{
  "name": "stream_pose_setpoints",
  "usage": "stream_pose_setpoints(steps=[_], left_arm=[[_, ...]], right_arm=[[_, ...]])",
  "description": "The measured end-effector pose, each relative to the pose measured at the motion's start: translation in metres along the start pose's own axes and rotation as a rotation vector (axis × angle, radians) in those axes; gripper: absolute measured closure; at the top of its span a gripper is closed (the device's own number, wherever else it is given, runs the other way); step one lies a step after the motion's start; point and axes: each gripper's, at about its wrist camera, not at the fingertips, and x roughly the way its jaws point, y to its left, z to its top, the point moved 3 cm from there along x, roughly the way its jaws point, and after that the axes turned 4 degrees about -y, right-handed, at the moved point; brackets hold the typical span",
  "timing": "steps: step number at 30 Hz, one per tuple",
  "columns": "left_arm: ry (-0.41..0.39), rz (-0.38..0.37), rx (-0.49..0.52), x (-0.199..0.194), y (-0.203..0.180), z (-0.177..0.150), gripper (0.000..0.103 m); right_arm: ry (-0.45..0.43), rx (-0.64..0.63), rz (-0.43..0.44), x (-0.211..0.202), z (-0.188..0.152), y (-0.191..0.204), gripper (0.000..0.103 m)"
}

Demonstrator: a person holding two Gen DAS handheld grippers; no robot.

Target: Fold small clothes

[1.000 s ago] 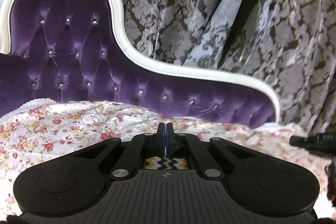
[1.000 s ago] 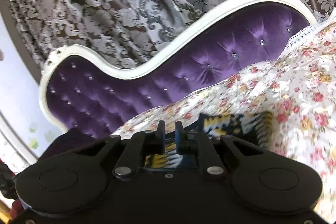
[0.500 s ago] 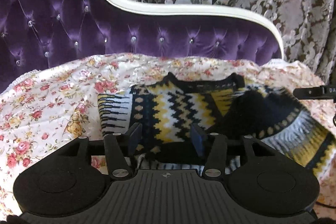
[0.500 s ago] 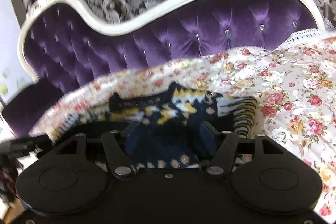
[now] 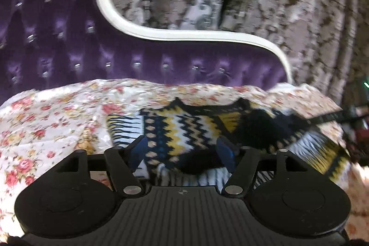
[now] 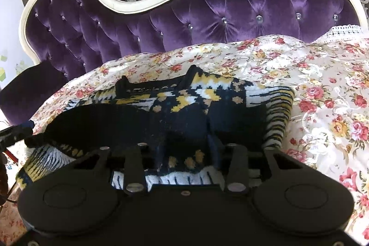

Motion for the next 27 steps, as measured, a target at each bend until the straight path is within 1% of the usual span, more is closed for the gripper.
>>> stream_pose_setpoints(steps=[2,5,7,9,12,14,18,21,24,27], left_arm=[[-0.001,-0.041,0.053,-0.002,-0.006,-0.001,0.035],[0.030,-0.095,0.136,0.001,-0.015,-0.006,0.035],[0.071,-0.090,0.178,0.008,-0.017,-0.009,0.034],[0.095,-0.120,0.215,0.012,-0.019,-0.010,0.034],[0.088,-0.153,0.257,0.007,-0.021,-0.009,0.034],[0.090,-0.148,0.275,0.003,-0.021,-0.010,0.033],[0.130,-0.135,0.318,0.000,-0.017,-0.017,0.033],[0.142,-0.115,0.311,0.004,-0.014,-0.017,0.033],[0.148,-0.102,0.287,0.017,-0.014,-0.012,0.033],[0.180,-0.103,0.291,0.036,-0.018,-0.009,0.034]], right_arm=[[0.005,0.001,0.005,0.001,-0.001,0.000,0.051],[0.007,0.002,0.006,0.003,-0.002,-0.001,0.051],[0.005,0.007,0.009,0.004,-0.001,-0.002,0.051],[0.004,0.016,0.012,0.004,-0.001,-0.004,0.050],[0.004,0.028,0.017,0.004,-0.002,-0.006,0.050],[0.004,0.035,0.022,0.005,-0.002,-0.008,0.049],[0.004,0.037,0.028,0.006,-0.002,-0.007,0.046],[0.006,0.029,0.028,0.007,-0.002,-0.005,0.044],[0.005,0.030,0.030,0.008,-0.002,-0.005,0.043],[0.004,0.033,0.033,0.008,-0.003,-0.005,0.043]])
